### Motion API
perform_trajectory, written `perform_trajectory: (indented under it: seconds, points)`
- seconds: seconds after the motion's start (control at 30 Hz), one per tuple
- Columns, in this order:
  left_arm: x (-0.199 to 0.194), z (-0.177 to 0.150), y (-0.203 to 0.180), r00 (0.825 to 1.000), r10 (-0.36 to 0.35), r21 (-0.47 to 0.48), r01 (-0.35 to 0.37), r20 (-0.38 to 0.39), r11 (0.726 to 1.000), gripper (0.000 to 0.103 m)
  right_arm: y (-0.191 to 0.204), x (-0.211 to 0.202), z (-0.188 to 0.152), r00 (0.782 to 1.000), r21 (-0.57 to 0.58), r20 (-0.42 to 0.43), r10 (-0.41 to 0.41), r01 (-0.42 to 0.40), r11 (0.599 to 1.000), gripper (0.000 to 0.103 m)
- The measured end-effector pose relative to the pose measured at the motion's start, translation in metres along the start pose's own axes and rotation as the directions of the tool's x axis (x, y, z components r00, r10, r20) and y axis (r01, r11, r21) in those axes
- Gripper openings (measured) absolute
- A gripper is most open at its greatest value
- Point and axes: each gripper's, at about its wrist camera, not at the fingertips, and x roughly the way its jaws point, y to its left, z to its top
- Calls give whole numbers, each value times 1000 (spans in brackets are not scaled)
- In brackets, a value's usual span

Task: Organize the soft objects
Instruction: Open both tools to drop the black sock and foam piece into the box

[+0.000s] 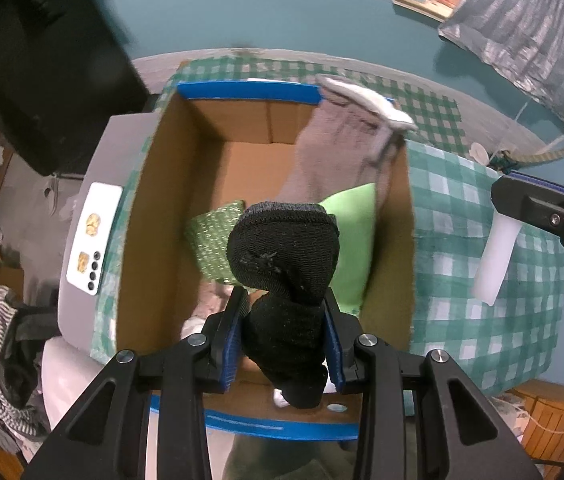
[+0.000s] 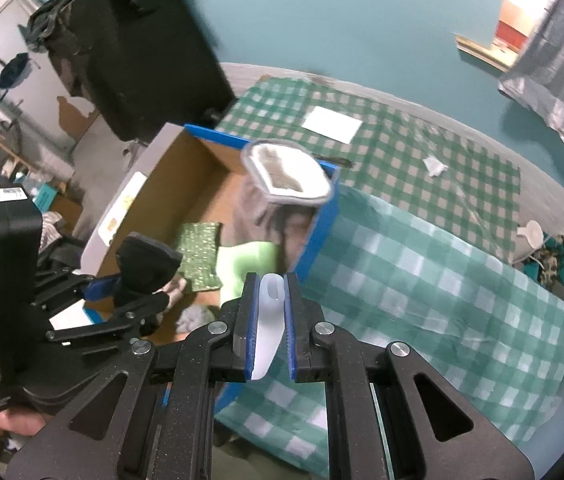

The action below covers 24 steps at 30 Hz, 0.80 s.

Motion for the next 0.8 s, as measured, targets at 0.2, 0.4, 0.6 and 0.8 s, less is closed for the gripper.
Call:
perform_trajectory:
  seconds: [0.2,0.4,0.6,0.8]
  points:
    - [1,-4,19,1000,13,-34,-13,-4,999,36,22,11,7,1000,-39,-16,22,-23,999,9]
    - [5,-7,34,1000,18,-51,-19,-19,999,36,39,24,12,998,-63,-41,39,-42,997,9]
    - [11,-10,45,998,28,-49,-30,-52,998,39,51,35,15,997,-68,-63,47,-51,996,15]
    - [10,-10,54,998,32,-56,-36,-60,998,57,58,39,16,997,-60,-73,30,-35,998,28]
